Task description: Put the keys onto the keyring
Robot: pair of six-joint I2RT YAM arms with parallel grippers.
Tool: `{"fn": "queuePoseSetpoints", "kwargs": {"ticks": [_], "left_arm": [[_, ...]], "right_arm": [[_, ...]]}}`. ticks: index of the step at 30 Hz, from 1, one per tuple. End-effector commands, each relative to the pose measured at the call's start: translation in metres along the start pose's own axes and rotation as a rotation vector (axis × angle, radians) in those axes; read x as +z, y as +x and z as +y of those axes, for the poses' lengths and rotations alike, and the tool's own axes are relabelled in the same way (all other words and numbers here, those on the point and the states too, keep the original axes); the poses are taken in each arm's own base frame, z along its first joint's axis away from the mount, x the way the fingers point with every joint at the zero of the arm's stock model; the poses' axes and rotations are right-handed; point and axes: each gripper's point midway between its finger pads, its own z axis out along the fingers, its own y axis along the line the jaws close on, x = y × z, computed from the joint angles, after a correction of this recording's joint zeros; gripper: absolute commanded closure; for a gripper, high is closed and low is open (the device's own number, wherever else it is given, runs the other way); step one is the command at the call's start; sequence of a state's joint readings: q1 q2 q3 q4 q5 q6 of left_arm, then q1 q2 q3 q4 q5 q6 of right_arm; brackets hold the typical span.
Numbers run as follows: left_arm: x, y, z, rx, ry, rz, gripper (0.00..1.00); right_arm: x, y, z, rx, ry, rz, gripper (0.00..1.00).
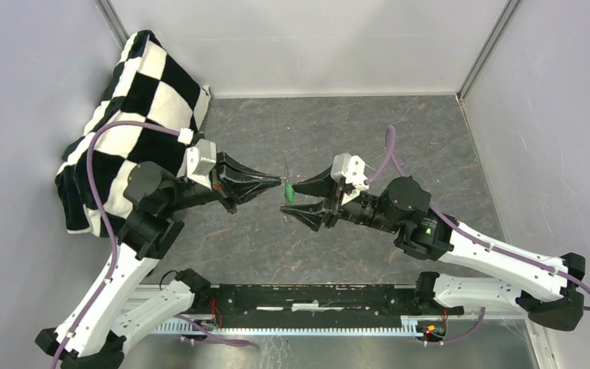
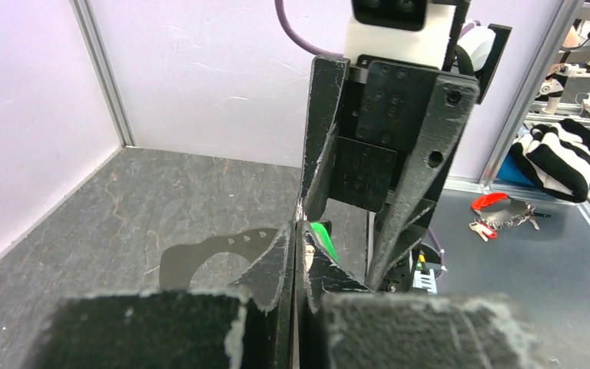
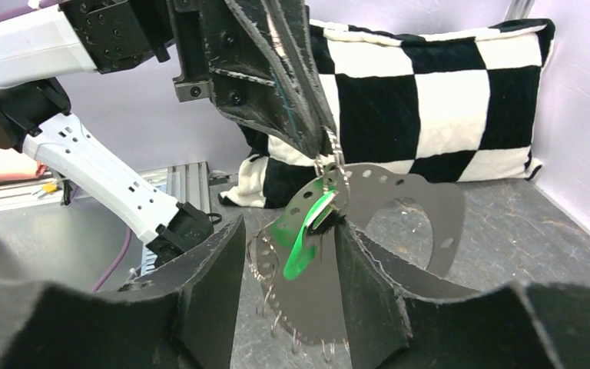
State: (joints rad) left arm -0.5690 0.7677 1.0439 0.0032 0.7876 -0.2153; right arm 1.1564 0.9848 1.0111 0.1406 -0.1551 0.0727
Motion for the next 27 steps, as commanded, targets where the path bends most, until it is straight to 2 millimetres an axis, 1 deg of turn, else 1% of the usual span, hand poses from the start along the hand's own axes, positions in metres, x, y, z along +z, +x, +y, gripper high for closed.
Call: {"fn": "queuePoseSetpoints", "kwargs": {"ticks": [1, 3, 5, 7, 11, 16, 20, 22, 24, 27], "left_arm": [[-0.006, -0.021, -0.011, 0.055, 0.014, -0.083, 0.98], [-0.009, -0.019, -0.013, 0.07, 0.017, -0.08, 0.98], [-0.011, -0.015, -0.016, 0.084, 0.027, -0.071, 0.98], [-0.013, -0.013, -0.019, 0.106, 0.039, -0.068, 0.98], [-0.017, -0.009, -0.022, 0.14, 0.048, -0.056, 0.98], [-0.02, -0.003, -0.025, 0.155, 0.058, -0.038, 0.98], [-0.021, 0.001, -0.027, 0.163, 0.07, -0.022, 0.98], [-0.022, 0.005, -0.027, 0.158, 0.068, -0.01, 0.98], [-0.022, 0.006, -0.027, 0.158, 0.069, -0.009, 0.98], [-0.022, 0.007, -0.026, 0.155, 0.069, -0.006, 0.98]], "right_arm": [[-0.001, -0.035, -0.005, -0.006, 0.028, -0.079, 0.52], [-0.003, -0.036, -0.007, -0.009, 0.042, -0.083, 0.56], [-0.006, -0.04, -0.008, -0.009, 0.044, -0.093, 0.56], [-0.007, -0.044, -0.007, -0.009, 0.042, -0.1, 0.56], [-0.005, -0.051, 0.003, 0.005, -0.019, -0.114, 0.51], [-0.003, -0.05, 0.008, 0.031, -0.056, -0.104, 0.51], [-0.012, -0.058, 0.007, 0.032, -0.06, -0.127, 0.51], [-0.016, -0.059, 0.004, 0.03, -0.049, -0.131, 0.51], [-0.018, -0.059, 0.004, 0.038, -0.051, -0.131, 0.53], [-0.014, -0.052, 0.007, 0.054, -0.083, -0.115, 0.59]]}}
